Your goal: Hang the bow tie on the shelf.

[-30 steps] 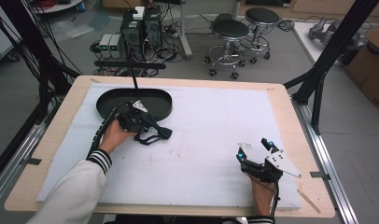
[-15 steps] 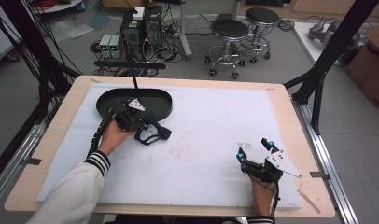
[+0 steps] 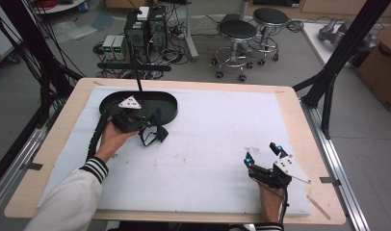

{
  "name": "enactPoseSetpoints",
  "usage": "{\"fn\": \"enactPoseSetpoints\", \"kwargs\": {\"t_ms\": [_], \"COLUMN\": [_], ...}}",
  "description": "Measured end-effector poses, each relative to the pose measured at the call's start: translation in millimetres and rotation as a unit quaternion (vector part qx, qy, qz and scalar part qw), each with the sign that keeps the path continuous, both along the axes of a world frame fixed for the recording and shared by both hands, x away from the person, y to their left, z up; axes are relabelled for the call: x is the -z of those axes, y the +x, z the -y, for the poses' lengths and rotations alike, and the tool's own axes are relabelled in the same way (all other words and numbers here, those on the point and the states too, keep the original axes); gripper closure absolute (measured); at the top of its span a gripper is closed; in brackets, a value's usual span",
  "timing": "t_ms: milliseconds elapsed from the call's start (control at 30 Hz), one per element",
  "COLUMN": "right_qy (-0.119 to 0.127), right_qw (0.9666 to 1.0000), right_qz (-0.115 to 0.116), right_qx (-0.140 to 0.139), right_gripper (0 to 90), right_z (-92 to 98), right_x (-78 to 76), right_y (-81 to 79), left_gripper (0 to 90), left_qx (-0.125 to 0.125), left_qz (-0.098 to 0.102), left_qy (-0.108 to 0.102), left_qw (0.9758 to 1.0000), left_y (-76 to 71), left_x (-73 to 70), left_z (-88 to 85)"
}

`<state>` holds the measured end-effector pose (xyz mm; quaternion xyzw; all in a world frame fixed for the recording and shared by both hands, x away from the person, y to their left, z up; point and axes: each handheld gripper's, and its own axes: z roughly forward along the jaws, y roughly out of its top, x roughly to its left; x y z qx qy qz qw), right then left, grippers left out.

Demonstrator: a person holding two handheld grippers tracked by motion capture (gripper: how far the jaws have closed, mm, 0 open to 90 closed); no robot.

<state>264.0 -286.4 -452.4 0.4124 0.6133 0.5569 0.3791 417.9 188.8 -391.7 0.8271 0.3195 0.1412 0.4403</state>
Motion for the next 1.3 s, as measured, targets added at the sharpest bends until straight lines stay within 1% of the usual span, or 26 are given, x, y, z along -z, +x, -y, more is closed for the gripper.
{"fn": "enactPoseSetpoints", "kwargs": {"t_ms": [33, 67, 100, 133, 167, 367, 533, 600, 733, 800, 833, 900, 933, 967, 1033, 1067, 1100, 1133, 1233, 1267, 1300], "right_qy": [0.0, 0.0, 0.0, 0.001, 0.001, 0.0, 0.0, 0.0, 0.0, -0.001, -0.001, -0.001, -0.001, -0.002, -0.002, -0.001, -0.001, -0.001, 0.0, 0.0, 0.001], "right_qw": [1.0, 1.0, 1.0, 1.0, 1.0, 1.0, 1.0, 1.0, 1.0, 1.0, 1.0, 1.0, 1.0, 1.0, 1.0, 1.0, 1.0, 1.0, 1.0, 1.0, 1.0], "right_qz": [0.0, 0.0, 0.0, 0.0, 0.0, -0.001, -0.001, -0.001, -0.001, 0.001, 0.0, 0.0, 0.0, 0.0, 0.0, 0.0, 0.0, 0.0, -0.001, -0.001, -0.002], "right_qx": [-0.001, 0.0, 0.0, 0.0, 0.0, 0.0, 0.0, 0.0, 0.0, 0.0, 0.0, 0.001, 0.0, 0.001, 0.001, 0.001, 0.0, 0.0, 0.001, 0.0, -0.001], "right_gripper": [6.3, 6.2, 6.3, 6.3, 6.2, 6.3, 6.3, 6.3, 6.3, 6.3, 6.3, 6.3, 6.3, 6.3, 6.3, 6.3, 6.3, 6.3, 6.3, 6.3, 6.3], "right_z": [0.1, 0.0, 0.1, 0.0, 0.0, 0.0, 0.0, 0.0, -0.1, 0.1, 0.0, -0.1, 0.0, -0.1, -0.1, -0.1, 0.0, 0.0, -0.4, -0.3, -0.3], "right_x": [0.0, 0.0, 0.0, 0.0, 0.0, 0.0, 0.0, 0.0, -0.1, 0.0, 0.0, 0.0, 0.0, -0.1, -0.1, -0.1, 0.0, -0.1, -0.1, -0.1, -0.1], "right_y": [0.0, 0.0, 0.0, 0.0, 0.0, 0.0, 0.0, 0.0, 0.0, 0.3, 0.3, 0.3, 0.4, 0.3, 0.4, 0.4, 0.5, 0.4, 0.2, 0.3, 0.3], "left_gripper": [86.9, 86.9, 86.9, 86.9, 86.9, 86.9, 86.9, 87.0, 86.9, 87.0, 87.0, 87.0, 87.0, 87.0, 87.0, 87.0, 87.0, 87.0, 87.0, 87.0, 87.0], "left_qx": [0.0, -0.005, -0.007, -0.007, -0.007, -0.011, -0.019, -0.025, -0.036, -0.039, -0.039, -0.041, -0.041, -0.042, -0.045, -0.046, -0.046, -0.049, -0.055, -0.057, -0.06], "left_qz": [0.0, 0.013, 0.018, 0.018, 0.028, 0.044, 0.06, 0.061, 0.071, 0.071, 0.071, 0.078, 0.078, 0.082, 0.089, 0.091, 0.091, 0.094, 0.097, 0.101, 0.103], "left_qy": [0.0, -0.016, -0.019, -0.019, -0.021, -0.032, -0.045, -0.053, -0.063, -0.068, -0.068, -0.068, -0.068, -0.07, -0.072, -0.073, -0.073, -0.069, -0.071, -0.072, -0.077], "left_qw": [1.0, 0.9998, 0.9996, 0.9996, 0.9994, 0.9984, 0.997, 0.9964, 0.9948, 0.9944, 0.9944, 0.9938, 0.9938, 0.9933, 0.9924, 0.9921, 0.9921, 0.992, 0.9913, 0.9907, 0.9899], "left_y": [0.0, -1.9, -2.6, -2.6, -4.1, -7.1, -8.9, -9.0, -9.0, -8.4, -8.4, -6.9, -6.9, -5.3, -3.5, -2.5, -2.5, -0.4, 2.7, 3.6, 4.4], "left_x": [0.0, -2.9, -4.4, -4.4, -7.0, -13.1, -19.2, -21.6, -25.8, -27.7, -27.7, -33.8, -33.8, -39.9, -46.2, -49.1, -49.1, -53.8, -58.0, -58.9, -59.2], "left_z": [0.0, -1.3, -1.9, -1.9, -2.3, -5.7, -9.8, -12.1, -18.1, -20.0, -20.0, -21.8, -21.8, -23.0, -23.6, -24.0, -24.0, -25.2, -26.5, -27.0, -27.8]}}
